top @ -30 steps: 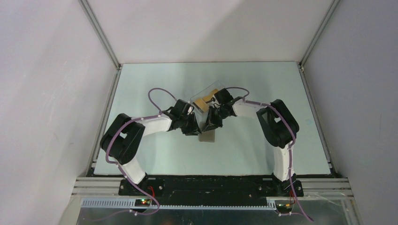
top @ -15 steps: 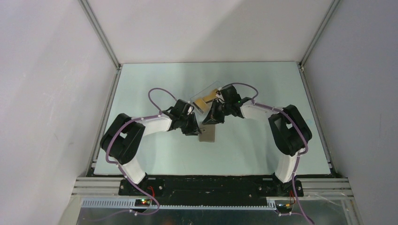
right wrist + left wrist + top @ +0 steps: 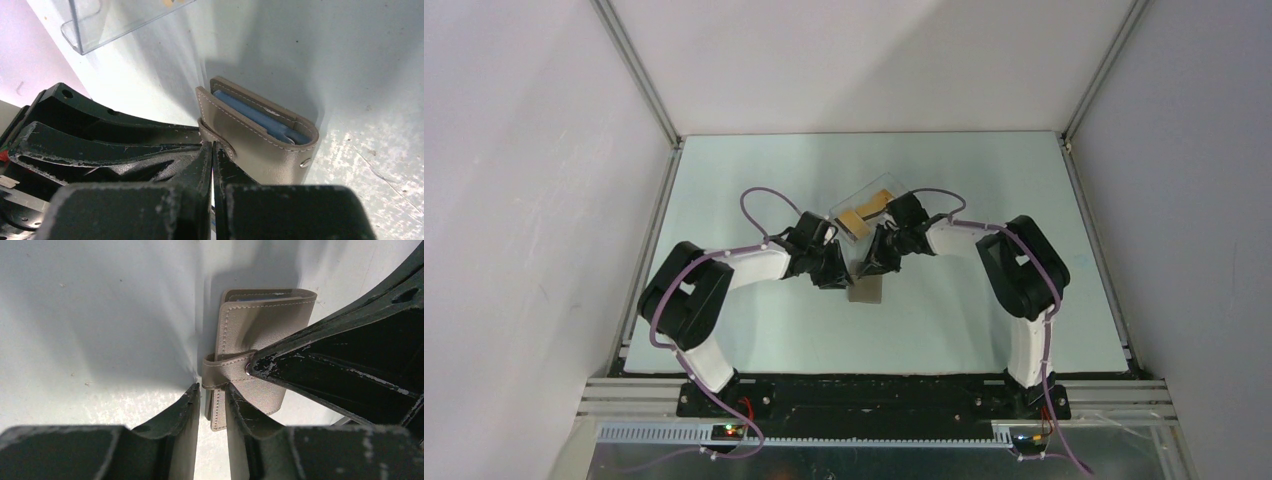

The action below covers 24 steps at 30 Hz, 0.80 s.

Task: Put the credit cards into the card holder
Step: Close the card holder at the center of the board.

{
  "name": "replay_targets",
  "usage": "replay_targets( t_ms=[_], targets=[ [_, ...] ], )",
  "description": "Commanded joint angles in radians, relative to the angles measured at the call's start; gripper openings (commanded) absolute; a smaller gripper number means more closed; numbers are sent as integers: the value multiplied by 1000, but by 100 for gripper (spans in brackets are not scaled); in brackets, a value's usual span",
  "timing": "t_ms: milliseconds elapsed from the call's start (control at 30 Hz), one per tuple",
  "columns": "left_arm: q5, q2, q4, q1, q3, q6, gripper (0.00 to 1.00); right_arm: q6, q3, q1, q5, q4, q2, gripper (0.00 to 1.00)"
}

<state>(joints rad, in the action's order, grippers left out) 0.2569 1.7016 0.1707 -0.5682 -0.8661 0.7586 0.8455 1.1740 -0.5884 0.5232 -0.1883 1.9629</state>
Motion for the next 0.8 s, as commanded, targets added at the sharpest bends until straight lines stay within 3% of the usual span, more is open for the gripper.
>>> replay_targets(
  t_ms=[0,433,600,767],
  targets=[
    [-27,13,23,-5,-22,-30,31,-11,-2,-13,-60,-12,18,0],
    [-3,18,24,-3,-29,5,31,-38,-43,-74,-233,-114,-2,0],
    [17,25,32,-2,-30,49,31,-19,-126,-83,-284,-11,-53,0],
    [25,35,48,-1,-35,57,31,-34,-185,-87,-231,162,-151,0]
  ],
)
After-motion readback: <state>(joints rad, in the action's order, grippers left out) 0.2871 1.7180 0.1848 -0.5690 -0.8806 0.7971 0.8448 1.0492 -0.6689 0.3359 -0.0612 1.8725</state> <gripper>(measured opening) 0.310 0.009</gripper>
